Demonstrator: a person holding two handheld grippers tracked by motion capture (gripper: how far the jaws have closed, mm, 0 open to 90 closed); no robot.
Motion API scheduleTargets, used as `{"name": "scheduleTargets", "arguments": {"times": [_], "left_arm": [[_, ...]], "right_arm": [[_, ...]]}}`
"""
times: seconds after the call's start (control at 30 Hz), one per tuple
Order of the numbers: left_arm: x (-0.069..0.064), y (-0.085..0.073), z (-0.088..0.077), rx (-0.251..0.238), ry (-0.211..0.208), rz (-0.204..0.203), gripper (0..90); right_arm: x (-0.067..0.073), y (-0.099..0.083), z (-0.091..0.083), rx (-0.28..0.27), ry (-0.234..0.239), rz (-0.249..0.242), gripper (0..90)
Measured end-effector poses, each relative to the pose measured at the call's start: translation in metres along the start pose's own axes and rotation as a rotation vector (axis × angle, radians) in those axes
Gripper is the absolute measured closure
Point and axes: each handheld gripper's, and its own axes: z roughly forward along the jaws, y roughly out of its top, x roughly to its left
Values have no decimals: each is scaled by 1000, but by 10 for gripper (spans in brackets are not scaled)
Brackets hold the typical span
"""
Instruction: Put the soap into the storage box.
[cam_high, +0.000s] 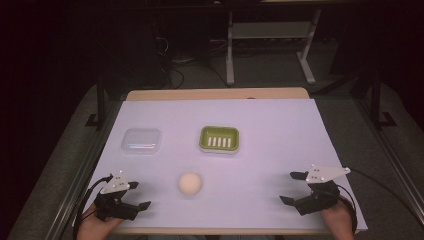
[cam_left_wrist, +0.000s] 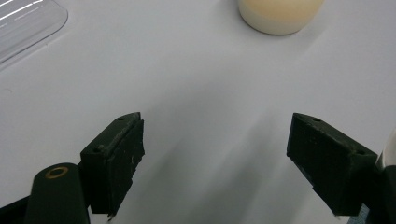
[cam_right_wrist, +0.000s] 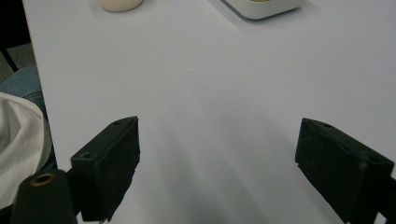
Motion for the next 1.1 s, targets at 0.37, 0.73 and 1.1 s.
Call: {"name": "scheduleTargets", "arguments": {"times": [0.37, 0.73, 1.1], "left_arm": [[-4, 10, -3, -22, -31, 3, 183], [-10, 23, 0, 17, -45, 55, 183], [-14, 34, 6, 35, -65, 80, 182]], "right_arm": [[4, 0, 4, 17, 7, -7, 131], [3, -1, 1, -2, 13, 7, 131], [2, 0, -2, -33, -5, 33, 131]]}}
